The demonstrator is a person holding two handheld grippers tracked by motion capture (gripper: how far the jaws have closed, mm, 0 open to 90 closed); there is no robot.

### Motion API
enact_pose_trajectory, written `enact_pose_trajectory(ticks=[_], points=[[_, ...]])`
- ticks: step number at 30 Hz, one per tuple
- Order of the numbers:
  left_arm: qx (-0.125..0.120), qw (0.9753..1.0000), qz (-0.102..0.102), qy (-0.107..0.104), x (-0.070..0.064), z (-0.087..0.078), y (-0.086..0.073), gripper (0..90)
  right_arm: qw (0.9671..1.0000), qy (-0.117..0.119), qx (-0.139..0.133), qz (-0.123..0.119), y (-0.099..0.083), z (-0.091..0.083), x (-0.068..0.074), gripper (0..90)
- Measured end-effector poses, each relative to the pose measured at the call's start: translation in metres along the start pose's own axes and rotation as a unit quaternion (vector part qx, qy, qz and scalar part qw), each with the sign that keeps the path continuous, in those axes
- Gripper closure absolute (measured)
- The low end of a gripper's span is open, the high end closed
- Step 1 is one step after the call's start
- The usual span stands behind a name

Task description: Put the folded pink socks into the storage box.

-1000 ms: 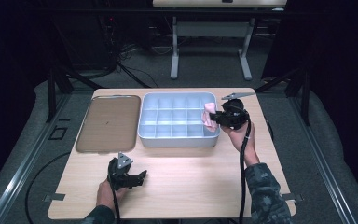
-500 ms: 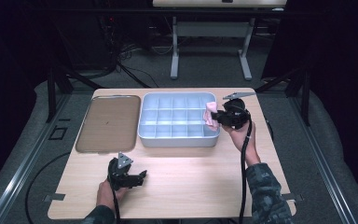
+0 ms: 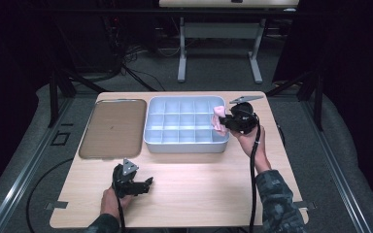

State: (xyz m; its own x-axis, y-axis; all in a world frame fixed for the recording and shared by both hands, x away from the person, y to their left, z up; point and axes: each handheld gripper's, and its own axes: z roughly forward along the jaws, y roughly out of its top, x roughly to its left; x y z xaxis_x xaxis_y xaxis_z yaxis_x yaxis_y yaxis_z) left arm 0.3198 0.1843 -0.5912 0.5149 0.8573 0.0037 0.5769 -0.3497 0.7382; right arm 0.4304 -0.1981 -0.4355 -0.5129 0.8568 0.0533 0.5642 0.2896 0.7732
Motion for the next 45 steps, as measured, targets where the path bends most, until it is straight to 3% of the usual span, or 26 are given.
enact_pose_trajectory(ticks=[4,9,11,15,25,33,40,45], points=[[0.000,1.0000,0.000,0.000,0.000,0.000,0.000,14.4,0.9999,0.003,-0.001,0.014,-0.002,0.003,-0.006,76.6],[0.001,1.0000,0.000,0.001,0.000,0.000,0.000,14.4,1.0000,-0.005,0.002,0.008,-0.008,0.004,-0.011,76.6],[0.001,1.0000,0.001,0.001,0.000,0.000,0.000,14.4,0.9999,-0.003,0.004,0.015,-0.010,0.007,-0.012,76.6],[0.001,1.0000,0.000,0.001,0.000,0.000,0.000,14.4,0.9997,-0.009,0.018,0.012,-0.015,0.017,-0.013,76.6],[0.001,1.0000,0.001,0.001,0.000,0.000,0.000,14.4,0.9991,0.001,0.037,0.018,-0.019,0.036,-0.010,76.4],[0.001,1.0000,0.001,0.001,0.000,0.000,0.000,14.4,0.9972,-0.007,0.074,0.004,-0.031,0.054,-0.009,76.1],[0.000,1.0000,0.000,0.001,0.000,0.000,0.000,14.4,0.9961,-0.009,0.088,-0.002,-0.033,0.059,-0.007,75.7],[0.001,1.0000,0.000,0.001,0.000,0.000,0.000,14.4,0.9948,-0.025,0.097,-0.022,-0.034,0.061,-0.003,75.2]])
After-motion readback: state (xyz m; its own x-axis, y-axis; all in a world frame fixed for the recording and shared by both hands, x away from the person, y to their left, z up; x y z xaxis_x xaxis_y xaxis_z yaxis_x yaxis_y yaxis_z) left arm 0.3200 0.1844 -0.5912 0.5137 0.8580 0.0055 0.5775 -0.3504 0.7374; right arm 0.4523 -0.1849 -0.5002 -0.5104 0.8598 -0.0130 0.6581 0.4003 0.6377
